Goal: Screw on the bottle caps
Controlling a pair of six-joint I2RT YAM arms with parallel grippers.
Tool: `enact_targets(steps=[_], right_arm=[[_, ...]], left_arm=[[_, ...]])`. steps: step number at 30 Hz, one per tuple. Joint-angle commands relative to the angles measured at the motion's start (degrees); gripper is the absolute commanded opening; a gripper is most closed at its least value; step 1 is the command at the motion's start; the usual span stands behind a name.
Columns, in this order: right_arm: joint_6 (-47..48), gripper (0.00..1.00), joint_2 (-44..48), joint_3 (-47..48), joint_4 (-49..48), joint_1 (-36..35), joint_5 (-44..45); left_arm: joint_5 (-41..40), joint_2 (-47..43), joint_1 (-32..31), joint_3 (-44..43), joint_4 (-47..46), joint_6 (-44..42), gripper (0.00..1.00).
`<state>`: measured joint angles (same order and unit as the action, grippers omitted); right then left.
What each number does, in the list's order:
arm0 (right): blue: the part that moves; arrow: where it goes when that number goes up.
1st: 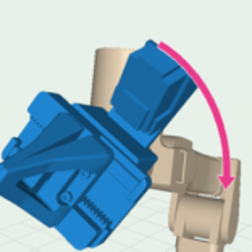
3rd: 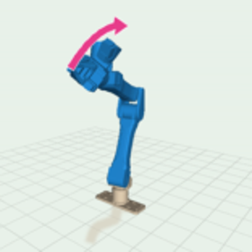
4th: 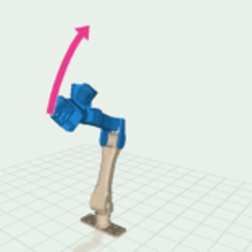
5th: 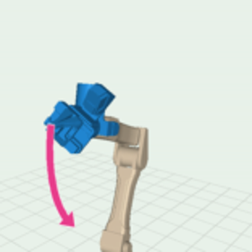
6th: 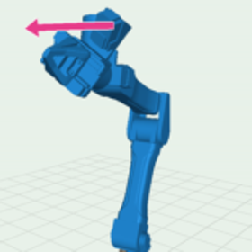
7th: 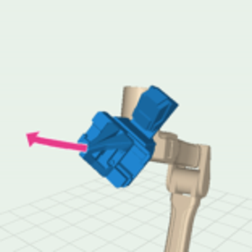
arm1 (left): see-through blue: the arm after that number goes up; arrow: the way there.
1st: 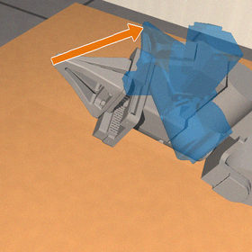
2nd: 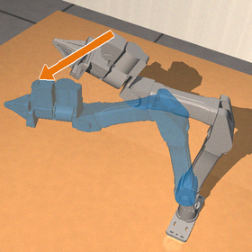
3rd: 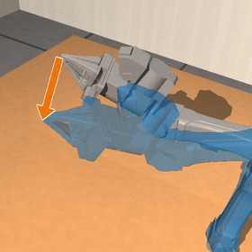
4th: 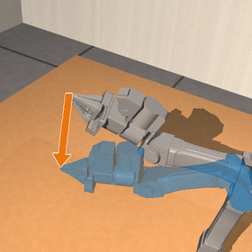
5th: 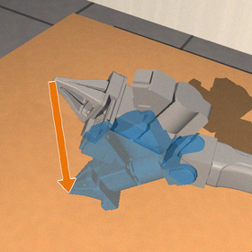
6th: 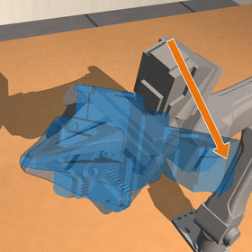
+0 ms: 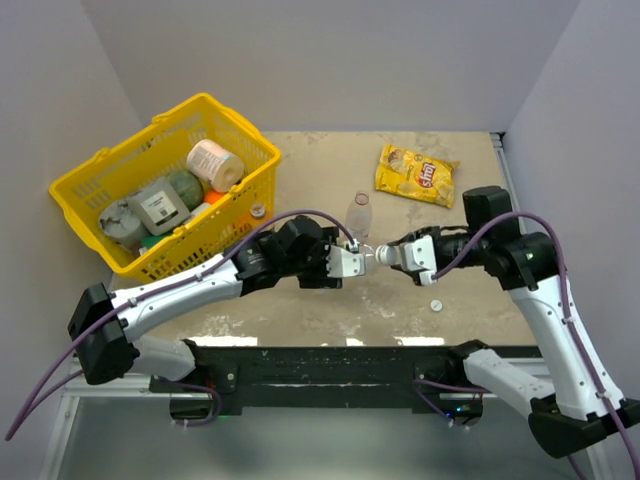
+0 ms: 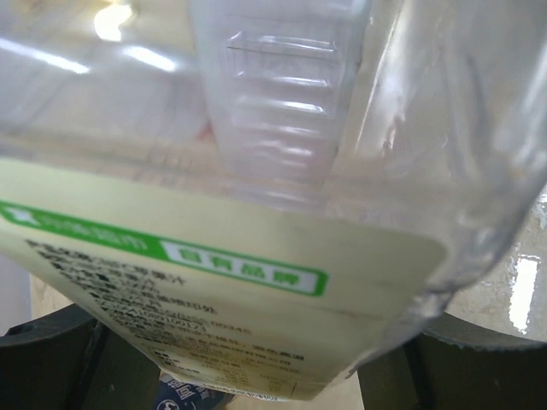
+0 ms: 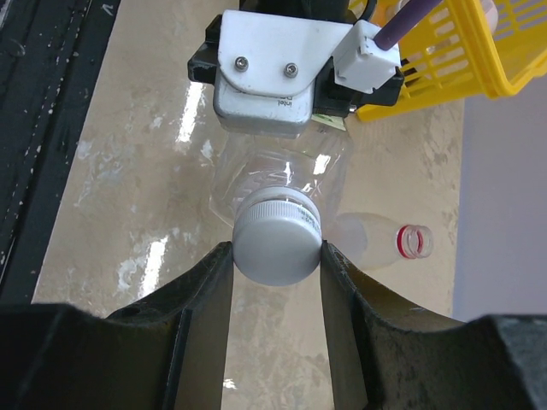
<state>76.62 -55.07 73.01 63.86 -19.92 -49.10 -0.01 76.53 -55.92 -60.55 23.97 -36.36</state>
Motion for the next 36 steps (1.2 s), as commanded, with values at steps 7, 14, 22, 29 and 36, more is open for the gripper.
enact_targets(steps=[7, 14, 22, 29, 36], right_arm=[[-15.43, 0.27, -6.54, 2.66, -4.59, -0.73, 0.67], [-33.53, 0.25, -3.83, -0.22, -12.69, -1.35, 4.36], [-46.11, 0.25, -3.63, -2.18, -15.61, -1.79, 7.09], [-62.43, 0.23, -12.51, 2.74, -13.05, -1.79, 0.50], [-86.17, 0.22, -18.40, 1.87, -16.57, -1.79, -2.64]], left_arm=[[-3.41, -1.13, -1.47, -0.44, -8.58, -4.34, 0.00], [-9.67, 0.64, -1.47, -4.39, -9.57, 4.89, 0.00], [-12.20, -0.68, -1.74, -1.94, -12.53, 4.11, 0.00], [-16.51, -0.51, -2.79, -1.06, -17.89, -0.99, 0.00], [-23.97, 0.46, -3.84, -0.27, -23.08, -7.21, 0.00]])
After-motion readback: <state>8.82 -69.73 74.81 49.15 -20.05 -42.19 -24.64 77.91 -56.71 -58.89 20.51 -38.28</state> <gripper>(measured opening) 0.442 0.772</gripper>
